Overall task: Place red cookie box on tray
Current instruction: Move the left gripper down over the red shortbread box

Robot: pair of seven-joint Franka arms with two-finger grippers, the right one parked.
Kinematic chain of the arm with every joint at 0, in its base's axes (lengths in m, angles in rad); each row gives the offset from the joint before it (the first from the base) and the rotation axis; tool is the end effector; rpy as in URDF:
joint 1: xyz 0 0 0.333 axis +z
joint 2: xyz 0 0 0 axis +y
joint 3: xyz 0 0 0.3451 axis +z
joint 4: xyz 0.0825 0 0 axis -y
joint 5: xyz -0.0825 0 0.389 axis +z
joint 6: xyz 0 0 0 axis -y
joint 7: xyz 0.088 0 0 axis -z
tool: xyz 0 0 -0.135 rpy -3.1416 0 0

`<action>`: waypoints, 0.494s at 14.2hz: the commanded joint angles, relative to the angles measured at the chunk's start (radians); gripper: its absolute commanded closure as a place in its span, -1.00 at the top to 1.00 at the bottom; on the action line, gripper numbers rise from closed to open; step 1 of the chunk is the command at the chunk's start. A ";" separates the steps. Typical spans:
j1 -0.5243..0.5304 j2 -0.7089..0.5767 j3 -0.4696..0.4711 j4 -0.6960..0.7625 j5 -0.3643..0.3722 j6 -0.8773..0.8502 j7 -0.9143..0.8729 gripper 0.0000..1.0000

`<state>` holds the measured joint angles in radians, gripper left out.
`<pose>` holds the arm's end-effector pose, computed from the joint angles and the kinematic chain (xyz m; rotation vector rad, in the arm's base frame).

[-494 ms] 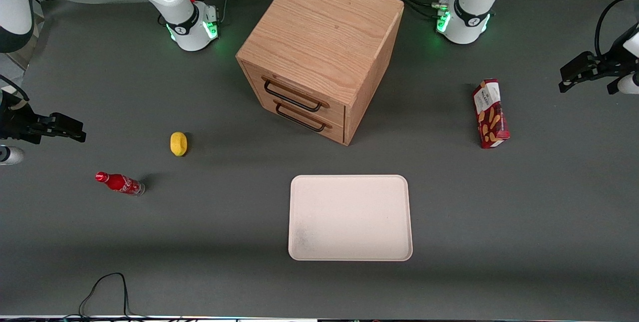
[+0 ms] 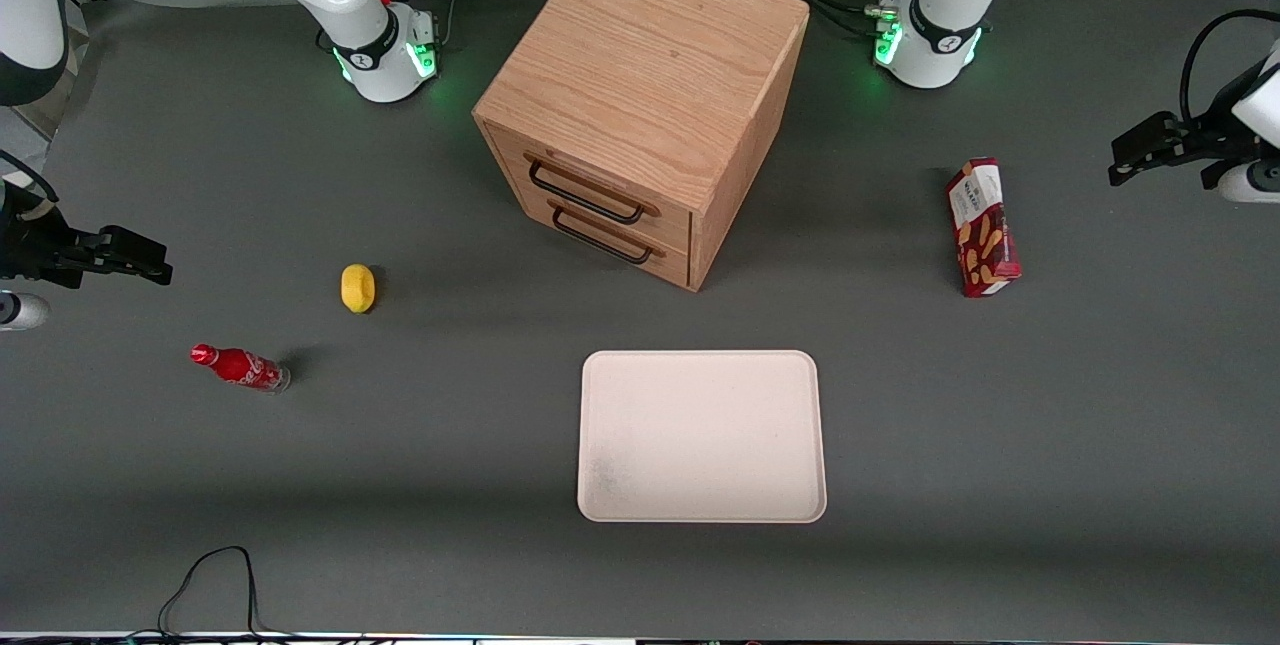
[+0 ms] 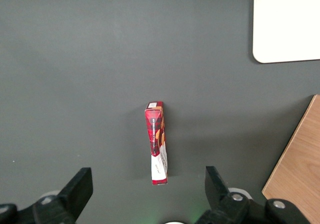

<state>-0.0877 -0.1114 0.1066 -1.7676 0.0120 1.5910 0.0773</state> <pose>0.5173 0.0141 0.5934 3.1355 -0.0942 -0.1032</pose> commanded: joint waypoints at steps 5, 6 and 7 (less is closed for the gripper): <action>0.006 0.007 0.015 -0.326 0.005 0.257 -0.007 1.00; 0.006 0.004 0.031 -0.395 0.006 0.336 -0.005 1.00; 0.006 0.004 0.047 -0.470 0.008 0.421 0.001 1.00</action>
<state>-0.0831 -0.0708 0.1292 -2.0847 0.0138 1.8766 0.0765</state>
